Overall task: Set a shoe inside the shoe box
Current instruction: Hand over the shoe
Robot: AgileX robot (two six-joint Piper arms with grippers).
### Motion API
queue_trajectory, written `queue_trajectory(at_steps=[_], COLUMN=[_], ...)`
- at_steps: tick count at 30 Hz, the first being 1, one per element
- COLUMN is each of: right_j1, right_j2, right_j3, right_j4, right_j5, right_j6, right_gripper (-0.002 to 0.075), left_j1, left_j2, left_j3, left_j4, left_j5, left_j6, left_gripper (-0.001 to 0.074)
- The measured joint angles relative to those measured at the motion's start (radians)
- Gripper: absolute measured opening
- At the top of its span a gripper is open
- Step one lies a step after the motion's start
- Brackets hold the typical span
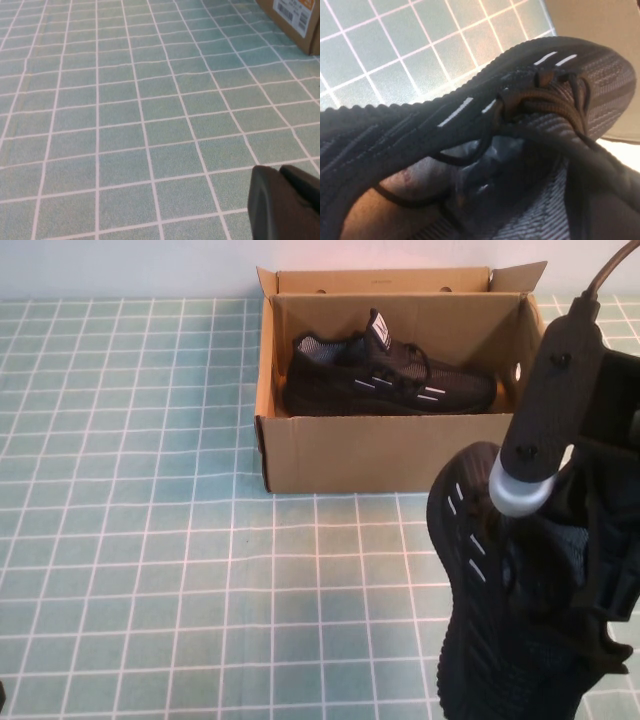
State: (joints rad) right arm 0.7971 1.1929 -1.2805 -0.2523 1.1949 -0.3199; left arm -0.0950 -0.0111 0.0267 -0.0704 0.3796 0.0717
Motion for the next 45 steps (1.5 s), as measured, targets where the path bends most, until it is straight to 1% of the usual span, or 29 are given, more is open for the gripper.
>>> queue_trajectory(at_steps=[5, 7, 12, 20, 22, 25, 29, 32, 35, 41, 45], right_j1=[0.000, 0.000, 0.000, 0.000, 0.000, 0.000, 0.000, 0.000, 0.000, -0.004, -0.058], right_j2=[0.000, 0.000, 0.000, 0.000, 0.000, 0.000, 0.000, 0.000, 0.000, 0.039, 0.066], right_j3=[0.001, 0.001, 0.001, 0.001, 0.001, 0.001, 0.001, 0.001, 0.001, -0.037, -0.102], right_j4=[-0.004, -0.006, -0.008, -0.013, -0.031, -0.062, -0.074, -0.091, -0.119, -0.147, -0.137], right_j5=[-0.007, -0.007, -0.028, -0.030, -0.030, -0.039, -0.065, -0.091, -0.117, -0.127, -0.132], right_j6=[0.000, 0.000, 0.000, 0.015, 0.023, 0.033, 0.037, 0.037, 0.037, 0.035, 0.011], right_gripper=[-0.0001, -0.0001, -0.0001, -0.0001, -0.0001, -0.0001, -0.0001, -0.0001, -0.0001, -0.0001, -0.0001], left_j1=[0.000, 0.000, 0.000, 0.000, 0.000, -0.015, -0.044, -0.070, -0.090, -0.102, -0.102], left_j2=[0.000, 0.000, 0.000, 0.000, 0.000, 0.030, 0.185, 0.346, 0.521, 0.790, 0.939], left_j3=[0.000, 0.000, 0.000, 0.000, -0.006, -0.074, -0.208, -0.297, -0.394, -0.600, -0.747], left_j4=[0.004, -0.008, -0.226, -0.474, -0.510, -0.516, -0.516, -0.535, -0.568, -0.749, -0.888], left_j5=[-0.004, -0.036, -0.152, -0.294, -0.295, -0.212, -0.082, -0.007, 0.058, 0.217, 0.303], left_j6=[0.000, 0.000, -0.032, -0.037, -0.037, -0.031, 0.111, 0.195, 0.326, 0.665, 0.861], left_gripper=[-0.0004, -0.0004, -0.0004, -0.0004, -0.0004, -0.0004, -0.0004, -0.0004, -0.0004, -0.0004, -0.0004])
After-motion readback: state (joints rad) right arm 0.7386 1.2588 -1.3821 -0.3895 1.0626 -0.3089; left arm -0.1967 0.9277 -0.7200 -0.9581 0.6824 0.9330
